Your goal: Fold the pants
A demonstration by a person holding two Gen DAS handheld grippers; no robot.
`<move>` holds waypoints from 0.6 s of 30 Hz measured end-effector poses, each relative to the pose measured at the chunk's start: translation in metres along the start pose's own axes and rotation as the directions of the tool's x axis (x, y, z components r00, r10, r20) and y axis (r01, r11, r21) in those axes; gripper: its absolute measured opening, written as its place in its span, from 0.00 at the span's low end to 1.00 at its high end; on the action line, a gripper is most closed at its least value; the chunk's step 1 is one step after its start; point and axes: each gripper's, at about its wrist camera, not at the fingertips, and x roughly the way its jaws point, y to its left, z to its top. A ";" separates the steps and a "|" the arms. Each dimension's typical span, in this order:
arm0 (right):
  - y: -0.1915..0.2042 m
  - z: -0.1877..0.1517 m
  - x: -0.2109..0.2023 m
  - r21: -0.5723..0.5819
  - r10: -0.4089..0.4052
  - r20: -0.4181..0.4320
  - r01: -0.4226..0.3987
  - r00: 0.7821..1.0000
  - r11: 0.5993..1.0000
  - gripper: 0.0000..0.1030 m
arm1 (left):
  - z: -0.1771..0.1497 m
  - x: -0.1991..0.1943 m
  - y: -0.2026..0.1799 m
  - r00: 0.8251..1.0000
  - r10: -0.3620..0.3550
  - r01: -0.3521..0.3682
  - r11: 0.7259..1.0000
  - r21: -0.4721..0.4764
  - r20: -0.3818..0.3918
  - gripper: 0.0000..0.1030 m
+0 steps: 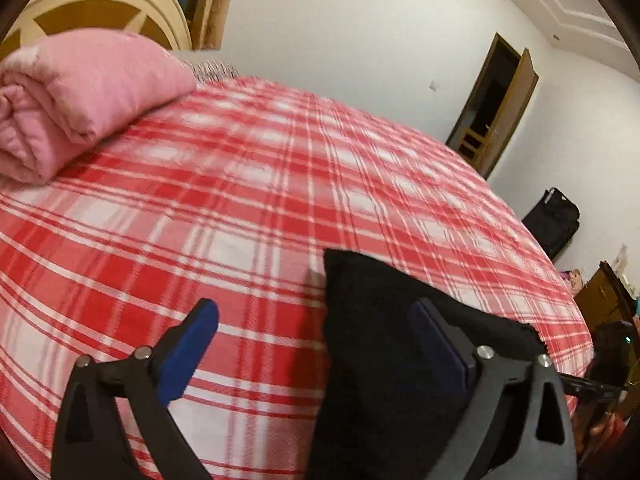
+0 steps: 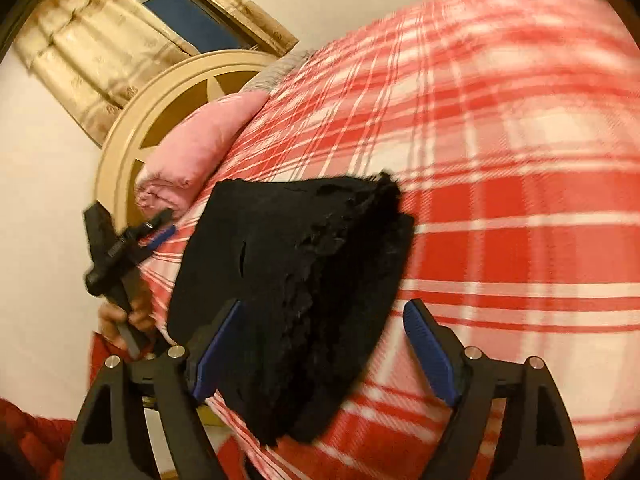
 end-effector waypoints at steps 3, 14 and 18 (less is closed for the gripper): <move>0.014 0.003 0.012 -0.050 -0.045 0.042 0.047 0.998 0.998 0.84 | -0.014 0.037 -0.005 0.994 -0.006 0.006 1.000 0.005 -0.113 0.96; 0.072 0.043 0.014 -0.353 -0.050 0.082 0.076 0.995 0.933 0.31 | -0.031 0.054 -0.027 0.992 -0.037 0.038 0.999 0.000 -0.121 0.19; 0.088 0.070 0.007 -0.455 -0.002 0.137 0.065 0.991 0.888 0.31 | -0.028 0.022 -0.028 1.000 -0.022 0.022 0.998 -0.053 -0.001 0.17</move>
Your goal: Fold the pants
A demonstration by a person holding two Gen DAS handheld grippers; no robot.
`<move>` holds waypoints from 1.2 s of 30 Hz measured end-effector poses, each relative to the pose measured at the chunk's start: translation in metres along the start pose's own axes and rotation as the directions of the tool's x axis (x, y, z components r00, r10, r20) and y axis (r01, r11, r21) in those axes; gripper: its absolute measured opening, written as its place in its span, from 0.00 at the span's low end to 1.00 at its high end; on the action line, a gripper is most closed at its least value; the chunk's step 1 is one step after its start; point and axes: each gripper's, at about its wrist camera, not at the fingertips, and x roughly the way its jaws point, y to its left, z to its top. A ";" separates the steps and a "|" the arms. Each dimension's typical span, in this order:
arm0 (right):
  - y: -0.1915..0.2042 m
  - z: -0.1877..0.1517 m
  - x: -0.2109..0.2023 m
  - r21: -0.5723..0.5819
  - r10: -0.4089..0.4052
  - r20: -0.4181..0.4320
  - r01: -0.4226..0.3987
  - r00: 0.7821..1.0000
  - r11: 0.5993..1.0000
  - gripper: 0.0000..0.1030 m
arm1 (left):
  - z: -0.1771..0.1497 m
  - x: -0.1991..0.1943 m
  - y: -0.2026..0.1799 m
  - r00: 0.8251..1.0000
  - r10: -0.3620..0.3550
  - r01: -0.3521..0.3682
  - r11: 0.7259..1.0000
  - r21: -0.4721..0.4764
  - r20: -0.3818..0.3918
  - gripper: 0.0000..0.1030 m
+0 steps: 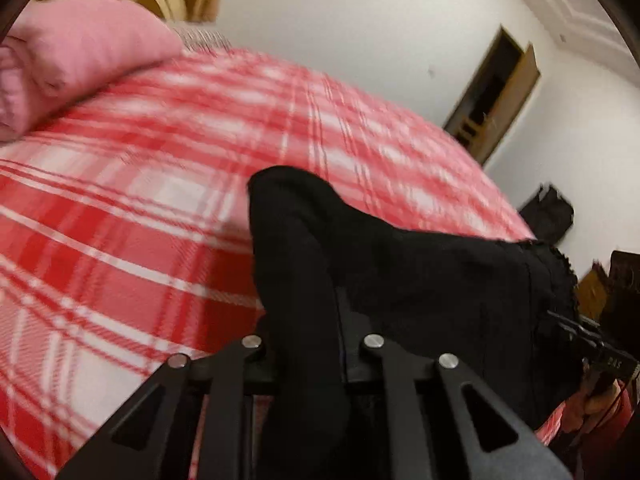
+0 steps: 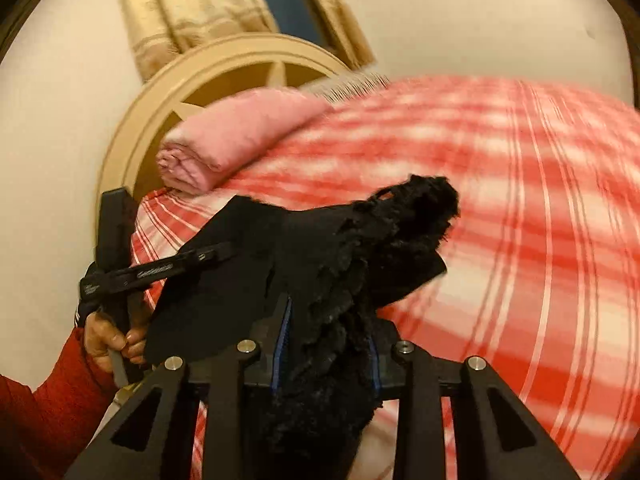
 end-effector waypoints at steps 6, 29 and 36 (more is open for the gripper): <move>-0.037 0.020 0.087 -0.146 -0.094 -0.052 0.085 0.994 0.986 0.40 | 0.020 -0.019 0.006 0.976 0.174 -0.169 0.984 -0.051 0.129 0.33; -0.021 -0.041 0.059 0.014 -0.114 -0.062 0.115 0.992 0.993 0.63 | -0.031 0.005 0.002 0.860 0.507 -0.509 0.860 0.039 0.054 0.84; -0.015 -0.025 -0.013 0.194 -0.131 0.098 0.110 0.987 0.975 0.62 | -0.022 -0.029 -0.010 0.865 0.496 -0.498 0.867 0.007 0.078 0.87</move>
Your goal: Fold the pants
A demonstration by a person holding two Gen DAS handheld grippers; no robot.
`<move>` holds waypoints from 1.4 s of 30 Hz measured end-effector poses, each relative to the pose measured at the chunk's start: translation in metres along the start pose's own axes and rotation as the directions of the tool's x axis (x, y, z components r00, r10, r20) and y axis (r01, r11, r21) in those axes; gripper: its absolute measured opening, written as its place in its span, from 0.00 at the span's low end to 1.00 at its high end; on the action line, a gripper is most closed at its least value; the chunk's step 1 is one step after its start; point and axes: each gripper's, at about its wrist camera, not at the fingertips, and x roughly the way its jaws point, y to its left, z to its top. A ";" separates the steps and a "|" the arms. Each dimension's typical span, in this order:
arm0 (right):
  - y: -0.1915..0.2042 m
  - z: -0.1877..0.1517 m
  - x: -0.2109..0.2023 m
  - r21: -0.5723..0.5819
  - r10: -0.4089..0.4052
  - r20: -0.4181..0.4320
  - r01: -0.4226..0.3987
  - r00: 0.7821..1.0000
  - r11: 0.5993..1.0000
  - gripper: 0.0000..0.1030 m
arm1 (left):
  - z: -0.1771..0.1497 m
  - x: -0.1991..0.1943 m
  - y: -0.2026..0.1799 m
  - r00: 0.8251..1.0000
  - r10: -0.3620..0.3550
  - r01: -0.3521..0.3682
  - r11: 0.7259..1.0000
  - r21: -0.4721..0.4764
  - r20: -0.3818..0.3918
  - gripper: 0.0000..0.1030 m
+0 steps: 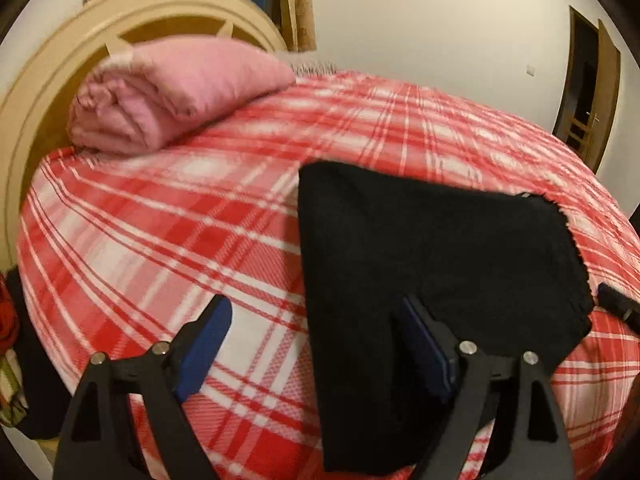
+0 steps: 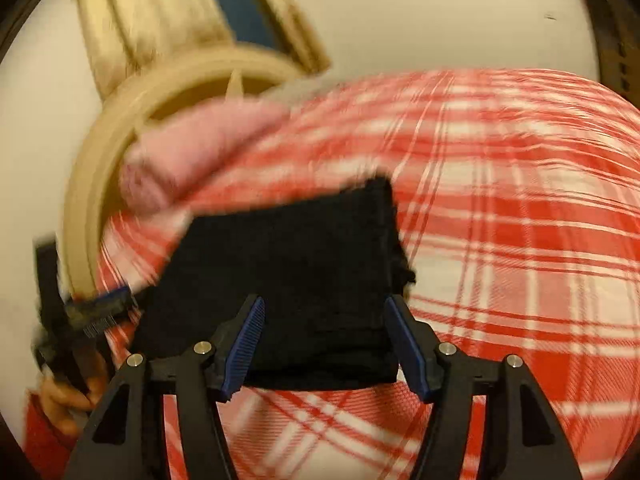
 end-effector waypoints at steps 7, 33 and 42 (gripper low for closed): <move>0.022 -0.015 -0.032 0.058 -0.138 0.003 0.138 0.990 0.989 0.75 | -0.009 -0.038 -0.025 0.999 0.000 0.000 1.000 0.007 0.045 0.96; 0.101 -0.035 -0.142 -0.033 -0.231 0.319 0.254 0.919 0.967 0.80 | -0.020 -0.138 -0.060 0.977 0.143 -0.158 0.984 0.086 0.157 1.00; 0.102 -0.038 -0.140 -0.030 -0.226 0.310 0.247 0.924 0.969 0.80 | -0.018 -0.141 -0.062 0.975 0.139 -0.157 0.983 0.097 0.173 1.00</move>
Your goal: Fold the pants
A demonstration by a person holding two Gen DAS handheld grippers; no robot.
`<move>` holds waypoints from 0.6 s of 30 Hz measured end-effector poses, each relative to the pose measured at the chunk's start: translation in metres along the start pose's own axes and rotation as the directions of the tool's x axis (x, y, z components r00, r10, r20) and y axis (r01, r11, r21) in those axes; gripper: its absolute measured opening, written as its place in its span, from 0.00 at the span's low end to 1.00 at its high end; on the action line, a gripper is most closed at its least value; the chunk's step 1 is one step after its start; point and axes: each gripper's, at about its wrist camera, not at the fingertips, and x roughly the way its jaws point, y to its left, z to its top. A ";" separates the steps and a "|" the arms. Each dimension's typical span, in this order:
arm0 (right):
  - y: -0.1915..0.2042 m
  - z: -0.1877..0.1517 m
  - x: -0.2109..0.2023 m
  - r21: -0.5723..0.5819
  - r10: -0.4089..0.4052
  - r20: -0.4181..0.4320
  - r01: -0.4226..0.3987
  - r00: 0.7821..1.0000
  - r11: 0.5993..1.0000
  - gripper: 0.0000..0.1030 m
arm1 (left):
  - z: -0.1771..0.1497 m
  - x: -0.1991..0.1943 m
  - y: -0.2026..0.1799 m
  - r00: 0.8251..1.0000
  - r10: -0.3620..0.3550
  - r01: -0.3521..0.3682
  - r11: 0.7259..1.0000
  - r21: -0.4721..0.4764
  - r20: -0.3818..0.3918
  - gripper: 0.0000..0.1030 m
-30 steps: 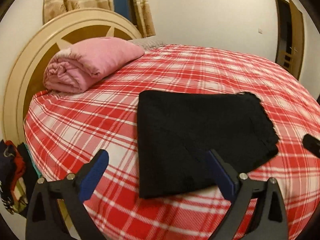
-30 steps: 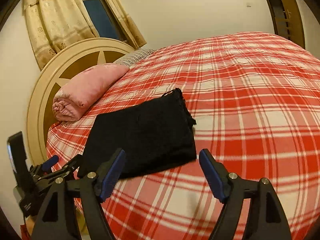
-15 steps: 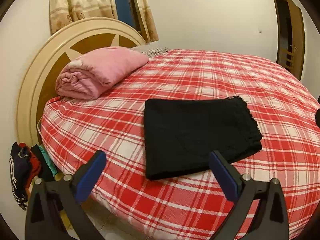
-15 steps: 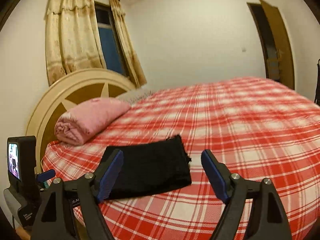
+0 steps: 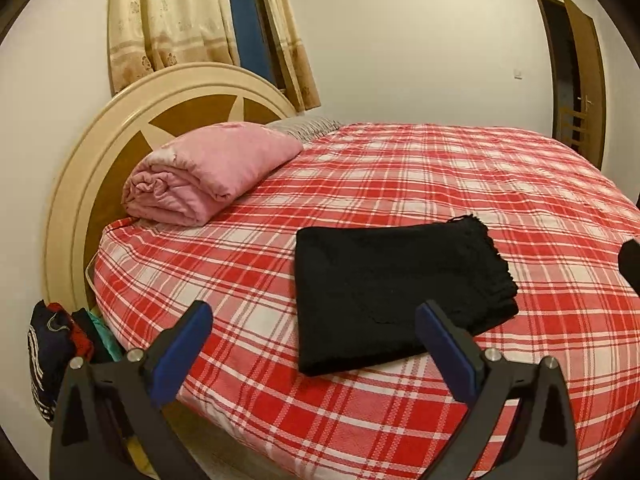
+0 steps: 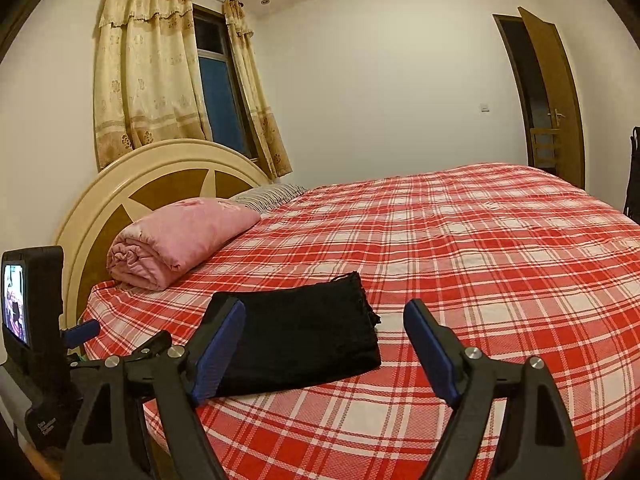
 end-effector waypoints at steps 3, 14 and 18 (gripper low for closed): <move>0.000 0.000 0.000 0.001 0.001 -0.002 -0.001 1.000 1.000 0.80 | 0.000 -0.001 0.000 1.000 0.018 -0.018 1.000 0.002 0.003 1.00; 0.000 -0.001 -0.003 0.003 0.002 0.007 -0.002 1.000 1.000 0.81 | 0.001 -0.003 -0.001 1.000 0.020 -0.020 1.000 0.010 0.006 1.00; -0.001 -0.002 -0.003 0.010 -0.001 0.002 0.001 1.000 1.000 0.81 | 0.001 -0.004 -0.002 1.000 0.020 -0.020 1.000 0.011 0.005 1.00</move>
